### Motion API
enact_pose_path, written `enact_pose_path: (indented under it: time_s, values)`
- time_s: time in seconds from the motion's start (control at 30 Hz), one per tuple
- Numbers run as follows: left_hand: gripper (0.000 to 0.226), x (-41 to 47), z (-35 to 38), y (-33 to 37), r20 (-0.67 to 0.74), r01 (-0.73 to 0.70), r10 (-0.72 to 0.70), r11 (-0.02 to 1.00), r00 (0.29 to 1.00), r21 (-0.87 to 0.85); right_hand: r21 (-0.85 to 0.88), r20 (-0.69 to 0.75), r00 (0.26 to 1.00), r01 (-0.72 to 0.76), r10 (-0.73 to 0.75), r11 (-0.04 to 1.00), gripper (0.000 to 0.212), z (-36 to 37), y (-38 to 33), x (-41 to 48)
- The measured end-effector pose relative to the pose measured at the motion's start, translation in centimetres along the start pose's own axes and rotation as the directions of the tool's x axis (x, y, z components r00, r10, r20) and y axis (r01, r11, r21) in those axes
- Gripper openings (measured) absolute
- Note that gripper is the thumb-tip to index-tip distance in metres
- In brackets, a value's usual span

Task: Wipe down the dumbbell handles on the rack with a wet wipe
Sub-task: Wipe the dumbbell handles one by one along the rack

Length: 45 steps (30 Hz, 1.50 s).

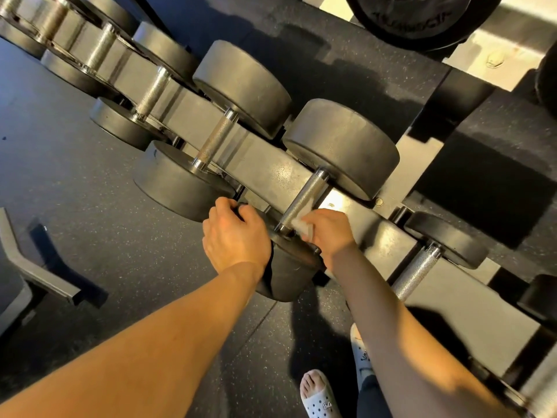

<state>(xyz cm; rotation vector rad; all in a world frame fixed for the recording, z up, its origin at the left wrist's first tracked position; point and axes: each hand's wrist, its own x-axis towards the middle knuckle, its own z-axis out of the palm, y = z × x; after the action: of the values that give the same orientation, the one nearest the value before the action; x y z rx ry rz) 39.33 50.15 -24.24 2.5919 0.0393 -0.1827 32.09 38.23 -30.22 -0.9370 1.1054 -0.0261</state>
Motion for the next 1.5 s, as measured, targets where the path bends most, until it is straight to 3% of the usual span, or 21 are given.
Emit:
enact_pose_path:
  time_s: [0.1, 0.2, 0.23, 0.37, 0.47, 0.53, 0.6, 0.67, 0.73, 0.8, 0.9, 1.07, 1.1, 1.23, 1.33, 1.43, 1.5]
  values:
    - [0.007, -0.1, 0.0, -0.1, -0.011, -0.001, 0.001, 1.000, 1.000, -0.006, 0.445, -0.149, 0.988, 0.101, -0.037, 0.890, 0.011, 0.2, -1.6, -0.1]
    - [0.006, -0.1, 0.1, -0.2, -0.016, -0.001, 0.001, 1.000, 1.000, -0.009, 0.666, -0.268, 0.963, 0.171, 0.018, 0.726, 0.019, 1.5, -2.9, 0.5]
    - [0.007, 0.0, 0.1, -0.3, -0.018, -0.001, 0.001, 1.000, 1.000, -0.010, 0.677, -0.300, 0.954, 0.195, 0.024, 0.709, 0.018, 2.2, -3.0, 0.5]
    - [0.009, -0.1, 0.2, -0.2, -0.025, -0.005, 0.005, 1.000, 1.000, -0.006, 0.426, -0.409, 0.900, 0.333, -0.150, 0.841, 0.009, 3.5, -1.6, 0.4]
    - [0.011, -0.1, 0.3, -0.4, -0.027, -0.001, 0.000, 1.000, 1.000, -0.018, 0.289, -0.421, 0.894, 0.294, -0.154, 0.911, 0.019, 3.1, -0.5, 0.6]
    - [0.015, -0.1, 0.3, -0.3, -0.028, 0.001, -0.001, 1.000, 1.000, -0.024, 0.334, -0.457, 0.888, 0.225, -0.051, 0.915, 0.027, 2.8, -1.6, 0.9]
    - [0.014, -0.2, 0.2, -0.3, -0.028, 0.000, 0.000, 1.000, 1.000, -0.025, 0.467, -0.390, 0.919, 0.139, 0.062, 0.873, 0.032, 2.6, -3.5, 0.9]
    - [0.013, -0.1, 0.2, -0.3, -0.031, -0.004, 0.003, 1.000, 1.000, -0.024, 0.490, -0.353, 0.935, 0.160, 0.027, 0.857, 0.028, 3.0, -4.4, 0.6]
    - [0.014, 0.0, 0.2, -0.4, -0.025, 0.001, -0.002, 1.000, 1.000, -0.022, 0.244, -0.460, 0.869, 0.320, -0.181, 0.915, 0.021, 4.0, -3.6, -0.3]
    - [0.016, 0.0, 0.3, -0.5, -0.025, 0.002, -0.002, 1.000, 1.000, -0.021, -0.194, -0.453, 0.761, 0.424, -0.464, 0.885, 0.026, 5.1, -2.3, -1.9]
    - [0.016, 0.0, 0.2, -0.5, -0.017, -0.005, 0.005, 1.000, 1.000, -0.014, -0.571, -0.215, 0.685, 0.489, -0.696, 0.659, 0.037, 6.3, -1.8, -2.6]
    - [0.020, -0.1, 0.2, -0.4, -0.007, 0.011, -0.011, 1.000, 1.000, -0.006, -0.858, 0.084, 0.607, 0.448, -0.790, 0.253, 0.028, 2.8, -2.1, -0.5]
    - [0.021, -0.1, 0.1, -0.3, -0.004, 0.014, -0.014, 1.000, 1.000, -0.004, -0.865, 0.098, 0.608, 0.443, -0.788, 0.235, 0.026, 1.8, -1.9, -0.2]
    - [0.020, -0.1, -0.1, -0.1, 0.003, 0.027, -0.027, 1.000, 1.000, -0.016, -0.824, -0.052, 0.690, 0.378, -0.722, 0.422, 0.019, 0.5, -0.8, -1.4]
    - [0.020, -0.3, -0.3, 0.1, 0.004, 0.030, -0.030, 0.999, 1.000, -0.013, -0.666, -0.099, 0.761, 0.428, -0.641, 0.611, 0.023, -0.1, -1.1, -2.4]
    - [0.023, -0.3, -0.4, 0.1, -0.002, 0.029, -0.029, 1.000, 1.000, -0.002, -0.468, -0.100, 0.895, 0.342, -0.434, 0.815, 0.025, -0.4, -2.8, -3.4]
    - [0.028, -0.4, -0.6, 0.3, 0.003, 0.021, -0.021, 1.000, 1.000, -0.002, -0.244, -0.098, 0.966, 0.210, -0.239, 0.947, 0.024, -0.4, -4.1, -4.2]
